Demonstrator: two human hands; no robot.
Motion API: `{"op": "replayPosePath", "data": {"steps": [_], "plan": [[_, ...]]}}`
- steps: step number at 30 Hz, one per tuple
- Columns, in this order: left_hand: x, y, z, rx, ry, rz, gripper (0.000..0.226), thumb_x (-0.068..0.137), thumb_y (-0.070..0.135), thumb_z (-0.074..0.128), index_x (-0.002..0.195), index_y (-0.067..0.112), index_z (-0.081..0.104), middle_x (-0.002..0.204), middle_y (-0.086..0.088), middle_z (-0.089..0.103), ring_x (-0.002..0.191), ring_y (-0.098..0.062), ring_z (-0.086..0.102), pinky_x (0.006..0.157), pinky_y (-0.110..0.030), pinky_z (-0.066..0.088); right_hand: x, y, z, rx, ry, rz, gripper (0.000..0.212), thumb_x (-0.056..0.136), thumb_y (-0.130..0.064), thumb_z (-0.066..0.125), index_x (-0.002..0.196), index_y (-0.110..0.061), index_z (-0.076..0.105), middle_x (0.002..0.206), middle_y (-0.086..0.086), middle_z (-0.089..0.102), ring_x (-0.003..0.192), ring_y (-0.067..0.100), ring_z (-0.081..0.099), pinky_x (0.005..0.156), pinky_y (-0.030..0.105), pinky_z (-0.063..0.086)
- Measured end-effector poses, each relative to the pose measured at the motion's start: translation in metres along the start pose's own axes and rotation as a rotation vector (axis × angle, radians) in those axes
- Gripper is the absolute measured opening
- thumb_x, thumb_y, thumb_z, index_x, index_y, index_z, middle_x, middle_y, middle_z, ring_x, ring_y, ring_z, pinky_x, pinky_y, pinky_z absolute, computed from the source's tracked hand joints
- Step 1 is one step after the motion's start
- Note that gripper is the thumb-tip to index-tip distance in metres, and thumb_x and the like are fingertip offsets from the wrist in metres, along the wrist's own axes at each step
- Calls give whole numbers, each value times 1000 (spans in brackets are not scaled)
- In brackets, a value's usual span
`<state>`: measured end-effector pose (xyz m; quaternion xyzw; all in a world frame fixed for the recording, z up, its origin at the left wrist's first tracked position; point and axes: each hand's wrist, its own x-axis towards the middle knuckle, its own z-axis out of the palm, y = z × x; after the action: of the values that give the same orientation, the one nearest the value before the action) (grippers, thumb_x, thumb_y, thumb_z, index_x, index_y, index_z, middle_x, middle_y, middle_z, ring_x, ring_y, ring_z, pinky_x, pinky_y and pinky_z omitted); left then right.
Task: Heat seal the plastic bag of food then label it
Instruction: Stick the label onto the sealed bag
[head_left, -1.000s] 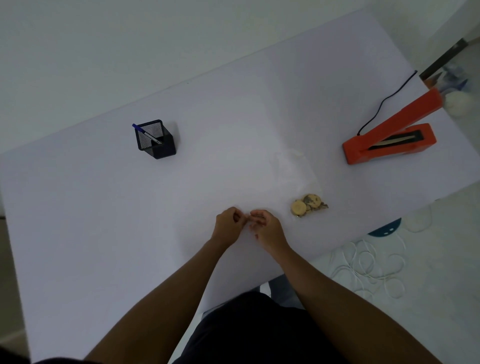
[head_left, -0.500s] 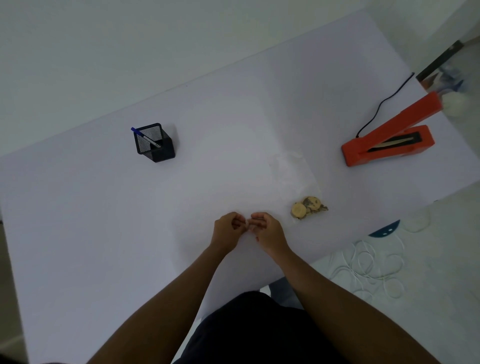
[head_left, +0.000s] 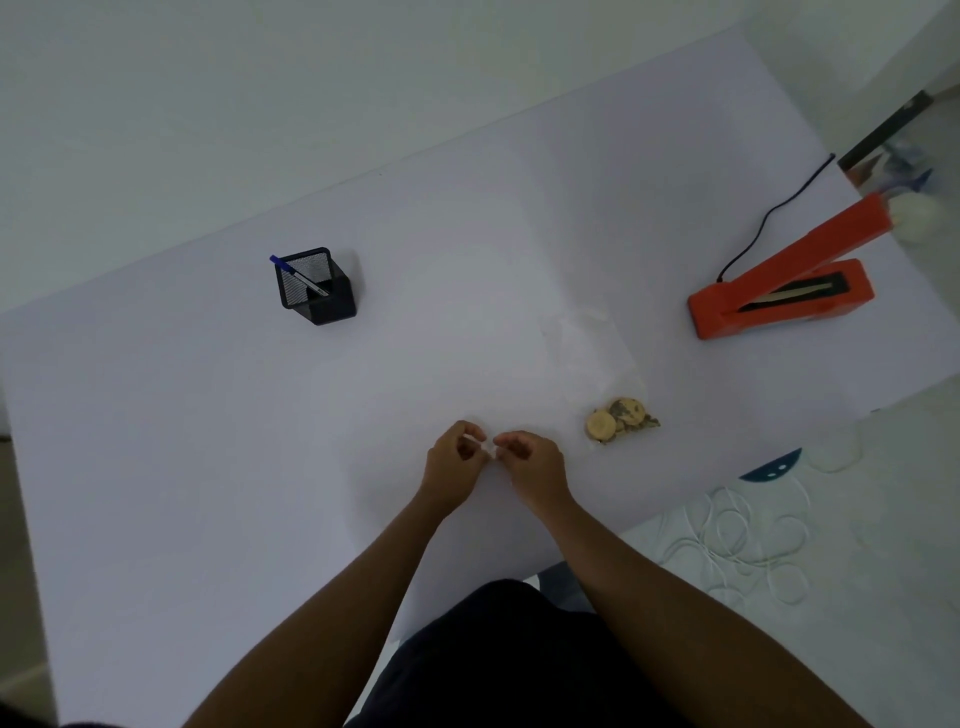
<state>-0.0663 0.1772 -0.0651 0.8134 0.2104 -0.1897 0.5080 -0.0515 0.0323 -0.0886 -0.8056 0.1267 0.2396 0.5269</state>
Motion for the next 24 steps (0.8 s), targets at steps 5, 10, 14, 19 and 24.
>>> {"op": "replayPosePath", "data": {"steps": [5, 10, 14, 19, 24], "plan": [[-11, -1, -21, -129, 39, -52, 13, 88, 7, 65, 90, 17, 73, 84, 3, 73, 79, -13, 68, 70, -27, 54, 2, -4, -4, -168, -55, -34, 21, 91, -9, 63, 107, -10, 76, 110, 6, 74, 100, 15, 67, 93, 26, 52], [-25, 21, -49, -528, 85, -229, 19, 89, 1, 63, 99, 11, 74, 97, -6, 74, 89, -21, 67, 66, -28, 54, 0, -11, -10, -371, -219, -182, 37, 86, -18, 65, 122, -21, 67, 122, 4, 59, 116, 17, 53, 100, 20, 36], [-30, 47, -58, -884, -13, -363, 30, 87, -5, 54, 110, 4, 70, 102, -8, 72, 85, -20, 63, 68, -31, 49, -7, -34, -24, -211, -168, -260, 45, 81, -23, 77, 121, -31, 59, 116, -6, 53, 103, 6, 53, 91, 18, 45], [-28, 66, -48, -1117, -176, -425, 35, 89, 0, 51, 120, 1, 65, 100, -9, 68, 75, -16, 58, 69, -29, 47, -6, -57, -47, -41, -120, -267, 29, 85, -26, 76, 112, -25, 65, 103, -11, 65, 79, 3, 57, 71, 17, 48], [-18, 95, -20, -1096, -225, -420, 37, 88, -1, 51, 122, 0, 64, 106, -9, 67, 70, -14, 54, 63, -27, 44, 10, -66, -87, -16, -94, -259, 9, 92, -24, 68, 95, -19, 76, 84, -9, 73, 75, 6, 65, 67, 21, 52]]}}
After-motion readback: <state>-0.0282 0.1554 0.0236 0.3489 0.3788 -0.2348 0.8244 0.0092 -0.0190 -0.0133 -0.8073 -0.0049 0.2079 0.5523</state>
